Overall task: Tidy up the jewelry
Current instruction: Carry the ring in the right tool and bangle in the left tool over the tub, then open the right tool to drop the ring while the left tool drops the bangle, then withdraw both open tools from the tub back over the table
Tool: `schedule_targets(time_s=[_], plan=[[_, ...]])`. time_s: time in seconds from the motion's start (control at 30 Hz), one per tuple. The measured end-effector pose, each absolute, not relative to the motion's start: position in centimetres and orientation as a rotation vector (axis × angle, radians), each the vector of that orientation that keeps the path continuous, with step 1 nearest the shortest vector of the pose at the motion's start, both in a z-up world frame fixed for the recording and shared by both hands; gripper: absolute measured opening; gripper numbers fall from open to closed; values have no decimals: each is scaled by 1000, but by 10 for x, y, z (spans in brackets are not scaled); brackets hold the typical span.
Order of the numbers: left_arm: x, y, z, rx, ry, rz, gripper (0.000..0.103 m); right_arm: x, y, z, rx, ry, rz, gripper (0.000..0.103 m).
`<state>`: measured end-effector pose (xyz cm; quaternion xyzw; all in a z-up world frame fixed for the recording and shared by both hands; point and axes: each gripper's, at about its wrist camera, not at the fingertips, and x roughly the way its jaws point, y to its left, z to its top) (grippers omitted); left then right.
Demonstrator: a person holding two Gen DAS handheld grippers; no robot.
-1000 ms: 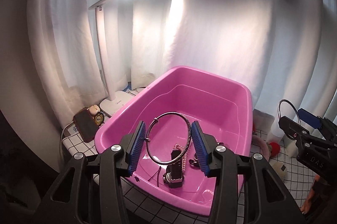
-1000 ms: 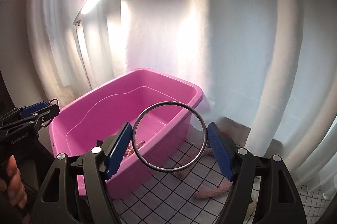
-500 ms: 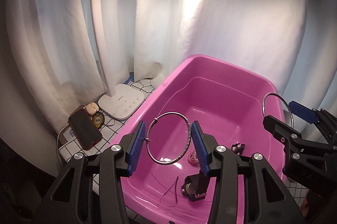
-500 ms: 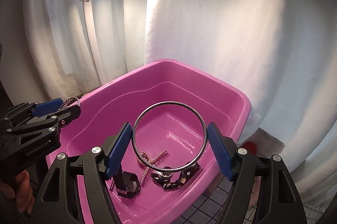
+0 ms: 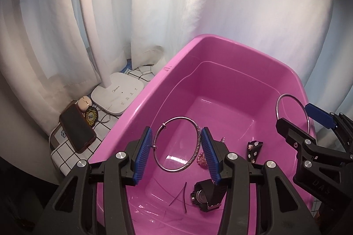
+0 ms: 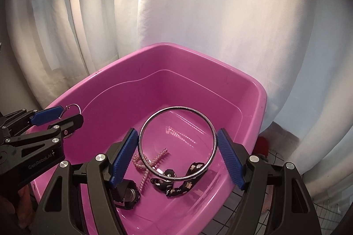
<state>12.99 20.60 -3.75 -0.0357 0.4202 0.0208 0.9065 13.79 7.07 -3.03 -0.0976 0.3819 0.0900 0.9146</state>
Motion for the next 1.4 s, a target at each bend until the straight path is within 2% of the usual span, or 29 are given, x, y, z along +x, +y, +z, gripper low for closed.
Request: schedule_targets(time_s=[0.03,0.1,0.13,0.27,0.93,1.4], plan=[[130,207,-38,-75,869,45,47,139,70,-31,-199,792,178,72],[129,208,-37,-82,869,48,65,140,70,-33,-200,806,165,72],[128,210,-37,-87,863,52,80,140,70,-34,-206,809,158,72],[124,210,-32,-87,835,48,86,139,72,-36,-237,814,141,72],[108,211,-17,-95,806,55,86,110,62,-19,-213,750,146,72],[74,184,7,-96,755,-4,87,54,23,4,-136,674,136,72]])
